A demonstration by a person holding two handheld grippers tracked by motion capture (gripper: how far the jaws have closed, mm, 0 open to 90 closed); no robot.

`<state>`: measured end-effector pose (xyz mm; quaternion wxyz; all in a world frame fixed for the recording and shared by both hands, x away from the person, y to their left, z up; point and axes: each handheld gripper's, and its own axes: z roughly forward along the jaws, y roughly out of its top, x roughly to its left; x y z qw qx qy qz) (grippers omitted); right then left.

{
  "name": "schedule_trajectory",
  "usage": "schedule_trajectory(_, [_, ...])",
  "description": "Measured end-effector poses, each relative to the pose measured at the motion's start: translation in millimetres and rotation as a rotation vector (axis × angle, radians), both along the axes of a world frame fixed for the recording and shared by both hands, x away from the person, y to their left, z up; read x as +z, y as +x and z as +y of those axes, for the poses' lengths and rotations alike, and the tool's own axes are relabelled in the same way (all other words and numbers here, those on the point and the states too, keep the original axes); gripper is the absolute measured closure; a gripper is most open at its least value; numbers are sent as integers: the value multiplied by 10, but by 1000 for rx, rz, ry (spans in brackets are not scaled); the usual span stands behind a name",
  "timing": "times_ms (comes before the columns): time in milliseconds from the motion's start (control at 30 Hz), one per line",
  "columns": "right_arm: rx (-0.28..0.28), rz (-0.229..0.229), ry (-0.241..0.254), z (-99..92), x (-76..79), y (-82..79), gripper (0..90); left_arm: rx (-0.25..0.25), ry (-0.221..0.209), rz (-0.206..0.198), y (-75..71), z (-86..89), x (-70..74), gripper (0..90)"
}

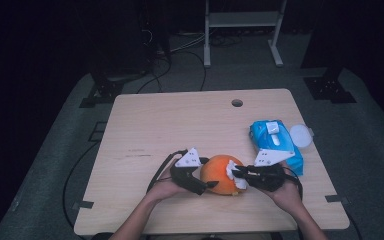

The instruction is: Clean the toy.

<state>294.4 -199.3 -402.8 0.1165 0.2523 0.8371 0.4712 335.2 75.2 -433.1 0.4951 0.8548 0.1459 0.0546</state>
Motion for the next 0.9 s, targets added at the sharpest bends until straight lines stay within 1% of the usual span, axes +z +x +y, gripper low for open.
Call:
schedule_trajectory(33, [0, 0, 0, 0, 0, 0, 807, 14, -1, 50, 39, 3, -20, 104])
schedule_trajectory(67, [-3, -1, -2, -29, -6, 0, 807, 16, -13, 138, 94, 10, -64, 91])
schedule_trajectory(100, [-3, -1, -2, -29, -6, 0, 807, 16, -13, 138, 94, 10, -64, 119])
schedule_trajectory(133, [-9, -8, -5, -30, -2, 3, 807, 19, -17, 105, 68, -1, -60, 164])
schedule_trajectory(167, [-9, -8, -5, -30, -2, 3, 807, 19, -17, 105, 68, -1, -60, 206])
schedule_trajectory(200, [-14, -18, -15, 8, 20, -15, 808, 24, 2, 45, 10, -35, -5, 239])
schedule_trajectory(233, [-14, -18, -15, 8, 20, -15, 808, 24, 2, 45, 10, -35, -5, 255])
schedule_trajectory(300, [-18, -51, -30, 78, 49, -55, 809, 20, 38, -27, -63, -100, 51, 263])
schedule_trajectory(367, [16, -60, -12, 155, 75, -102, 809, 7, 75, -84, -136, -169, 84, 267])
schedule_trajectory(400, [36, -86, -32, 228, 95, -150, 809, 4, 94, -114, -167, -202, 94, 268])
schedule_trajectory(433, [36, -86, -32, 228, 95, -150, 809, 4, 94, -114, -167, -202, 94, 268])
schedule_trajectory(467, [24, -107, -41, 238, 96, -167, 810, 7, 84, -94, -145, -176, 93, 269])
schedule_trajectory(500, [24, -107, -41, 238, 96, -167, 810, 7, 84, -94, -145, -176, 93, 269])
schedule_trajectory(533, [8, -103, -37, 180, 98, -143, 810, 12, 68, -81, -126, -150, 81, 272])
schedule_trajectory(567, [8, -103, -37, 180, 98, -143, 810, 12, 68, -81, -126, -150, 81, 275])
schedule_trajectory(633, [-31, -107, -45, 100, 104, -111, 810, 13, 61, -73, -117, -141, 75, 277])
schedule_trajectory(667, [-58, -102, -43, 30, 102, -86, 810, 17, 53, -69, -123, -153, 79, 277])
schedule_trajectory(733, [-60, -99, -42, 18, 102, -89, 811, 20, 54, -71, -128, -164, 84, 278])
schedule_trajectory(767, [-58, -114, -50, 58, 110, -122, 814, 20, 59, -77, -135, -180, 93, 278])
schedule_trajectory(800, [-45, -120, -56, 102, 116, -143, 815, 22, 64, -81, -147, -199, 104, 278])
schedule_trajectory(833, [-23, -122, -51, 155, 121, -168, 816, 23, 69, -89, -162, -227, 116, 277])
schedule_trajectory(867, [0, -127, -51, 218, 128, -192, 816, 18, 94, -128, -212, -299, 144, 277])
schedule_trajectory(900, [0, -127, -51, 218, 128, -192, 816, 18, 94, -128, -212, -299, 144, 276])
